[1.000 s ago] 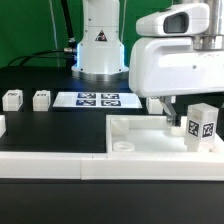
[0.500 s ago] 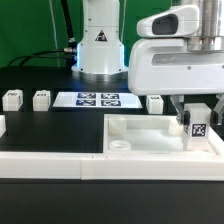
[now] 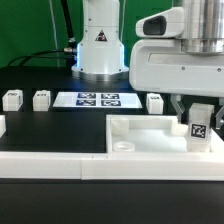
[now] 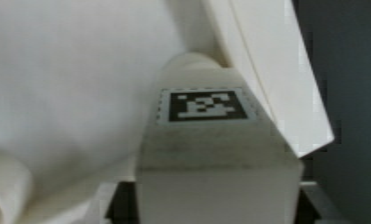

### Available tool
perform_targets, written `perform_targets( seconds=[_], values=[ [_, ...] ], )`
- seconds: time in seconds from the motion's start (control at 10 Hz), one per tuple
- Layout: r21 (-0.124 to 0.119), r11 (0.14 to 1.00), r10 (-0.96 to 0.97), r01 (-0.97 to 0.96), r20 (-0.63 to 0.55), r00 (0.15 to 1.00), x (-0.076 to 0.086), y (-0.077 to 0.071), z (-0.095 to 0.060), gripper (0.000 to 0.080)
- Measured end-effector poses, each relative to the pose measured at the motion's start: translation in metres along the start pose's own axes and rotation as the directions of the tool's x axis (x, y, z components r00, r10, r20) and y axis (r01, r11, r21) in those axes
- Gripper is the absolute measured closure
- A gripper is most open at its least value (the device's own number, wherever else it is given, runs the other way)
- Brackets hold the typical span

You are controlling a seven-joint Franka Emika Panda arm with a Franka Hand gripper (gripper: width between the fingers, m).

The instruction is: Assemble square table

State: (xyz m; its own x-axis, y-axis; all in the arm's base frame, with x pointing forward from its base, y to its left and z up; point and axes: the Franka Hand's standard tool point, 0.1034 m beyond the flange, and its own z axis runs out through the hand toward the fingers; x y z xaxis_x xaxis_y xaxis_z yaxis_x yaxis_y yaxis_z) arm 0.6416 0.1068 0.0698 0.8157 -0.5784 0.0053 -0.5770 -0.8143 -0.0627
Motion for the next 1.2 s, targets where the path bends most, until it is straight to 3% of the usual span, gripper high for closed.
perform_targets(
  seconds=[0.2,0.3,0.5,1.0,1.2],
  values=[
    [-0.020,0.973,0.232,-0.231,0.028,0.972,-0.0012,0.0015,0.0002,0.0509],
    [-0.039,0.929,0.370,-0.369,0.035,0.928,-0.0024,0.0022,0.0001,0.0509],
    [-0.056,0.823,0.568,-0.566,0.029,0.823,-0.0044,0.0029,0.0001,0.0509],
    [-0.064,0.508,0.861,-0.859,0.001,0.509,-0.0069,0.0055,-0.0012,0.0509],
    [-0.066,0.461,0.887,-0.885,-0.003,0.462,-0.0081,0.0057,-0.0001,0.0509]
  ],
)
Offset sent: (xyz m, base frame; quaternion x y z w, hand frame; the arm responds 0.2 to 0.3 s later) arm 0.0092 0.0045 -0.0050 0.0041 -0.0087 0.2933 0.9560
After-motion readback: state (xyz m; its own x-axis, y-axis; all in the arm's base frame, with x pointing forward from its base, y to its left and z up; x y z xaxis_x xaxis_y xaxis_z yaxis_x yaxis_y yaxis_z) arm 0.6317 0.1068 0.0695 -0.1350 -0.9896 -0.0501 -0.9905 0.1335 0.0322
